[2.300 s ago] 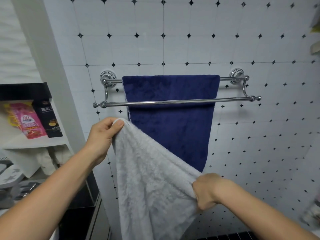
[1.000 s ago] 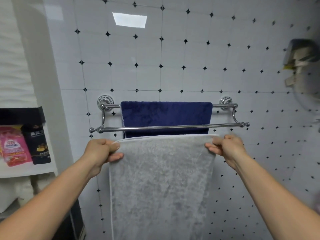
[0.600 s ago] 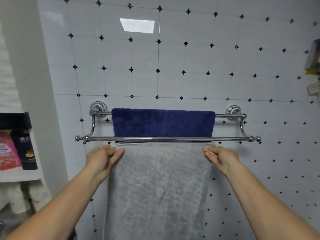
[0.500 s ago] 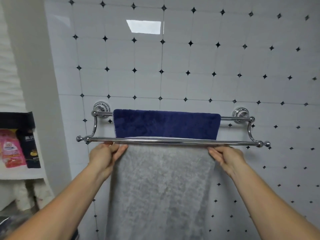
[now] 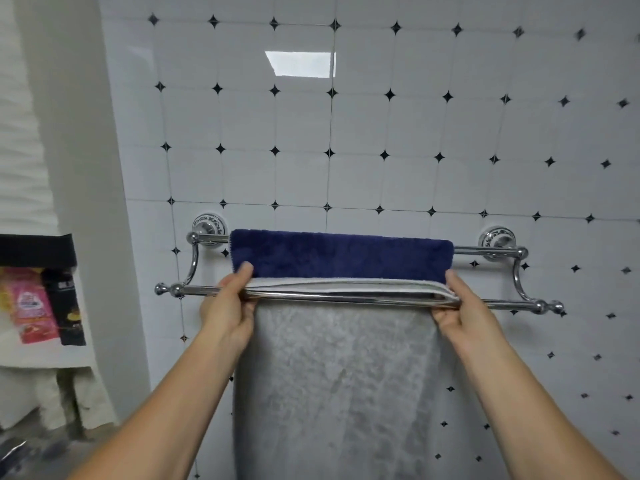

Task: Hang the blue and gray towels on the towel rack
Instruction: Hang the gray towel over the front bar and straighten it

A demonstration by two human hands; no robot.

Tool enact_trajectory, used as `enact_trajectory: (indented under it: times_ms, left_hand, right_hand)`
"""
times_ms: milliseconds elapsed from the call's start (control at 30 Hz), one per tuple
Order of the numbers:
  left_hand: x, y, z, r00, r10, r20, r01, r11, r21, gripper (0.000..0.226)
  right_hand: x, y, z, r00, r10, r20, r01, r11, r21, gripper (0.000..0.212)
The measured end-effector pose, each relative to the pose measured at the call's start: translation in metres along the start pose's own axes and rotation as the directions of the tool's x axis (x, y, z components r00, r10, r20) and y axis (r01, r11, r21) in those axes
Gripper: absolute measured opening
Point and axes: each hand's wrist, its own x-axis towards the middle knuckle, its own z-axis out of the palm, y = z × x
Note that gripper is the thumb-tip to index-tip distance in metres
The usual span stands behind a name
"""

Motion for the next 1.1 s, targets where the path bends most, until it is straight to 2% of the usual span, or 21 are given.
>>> enact_trajectory:
  times_ms: [100,167,267,400,500,567,667,833,933,1100]
  left_hand:
    - [-0.001,-0.004,0.004,0.993,0.053,-0.104,-0.041,0.993,0.114,0.027]
    - [-0.003,-0.004,0.0,0.99,0.085,-0.111,-0.067,0.985,0.159,0.029]
    - [-0.004,-0.004,-0.007,0.99,0.112,-0.082,-0.094,0.976,0.197,0.029]
    - [-0.005,-0.005,-0.013,0.981,0.162,-0.11,-0.126,0.951,0.282,0.052]
    - [-0.005,-0.007,-0.016,0.964,0.223,-0.147,-0.142,0.895,0.423,0.037]
    - [-0.005,-0.006,-0.02,0.952,0.247,-0.18,-0.119,0.842,0.526,0.043]
    - [-0.009,-0.002,-0.022,0.948,0.23,-0.219,-0.036,0.764,0.644,0.053]
    - [-0.01,0.01,-0.014,0.986,0.111,-0.123,0.006,0.719,0.695,0.036]
    - [-0.01,0.01,-0.014,0.99,0.103,-0.095,-0.005,0.701,0.713,0.036]
    - [-0.015,0.007,-0.015,0.982,0.18,-0.058,-0.087,0.702,0.707,0.039]
  right_hand:
    - [0.006,0.0,-0.003,0.999,-0.006,-0.046,0.001,0.995,-0.103,0.028]
    - [0.007,0.0,-0.008,0.998,-0.025,-0.052,0.018,0.991,-0.133,0.023]
    - [0.002,-0.003,-0.011,0.994,-0.044,-0.097,0.012,0.953,-0.303,0.015]
    - [-0.008,-0.008,-0.015,0.976,-0.092,-0.195,-0.036,0.821,-0.57,0.029]
    - [-0.016,-0.012,-0.013,0.965,-0.084,-0.25,-0.129,0.676,-0.725,0.041]
    - [-0.017,-0.015,-0.011,0.97,-0.034,-0.241,-0.164,0.641,-0.75,0.04]
    - [-0.016,-0.022,-0.009,0.972,0.059,-0.227,-0.207,0.667,-0.716,0.034]
    - [-0.016,-0.026,-0.008,0.969,0.122,-0.215,-0.24,0.675,-0.698,0.029]
    - [-0.022,-0.025,-0.007,0.979,0.075,-0.19,-0.191,0.667,-0.721,0.026]
    - [-0.032,-0.018,-0.011,0.99,-0.092,-0.103,-0.03,0.59,-0.807,0.03]
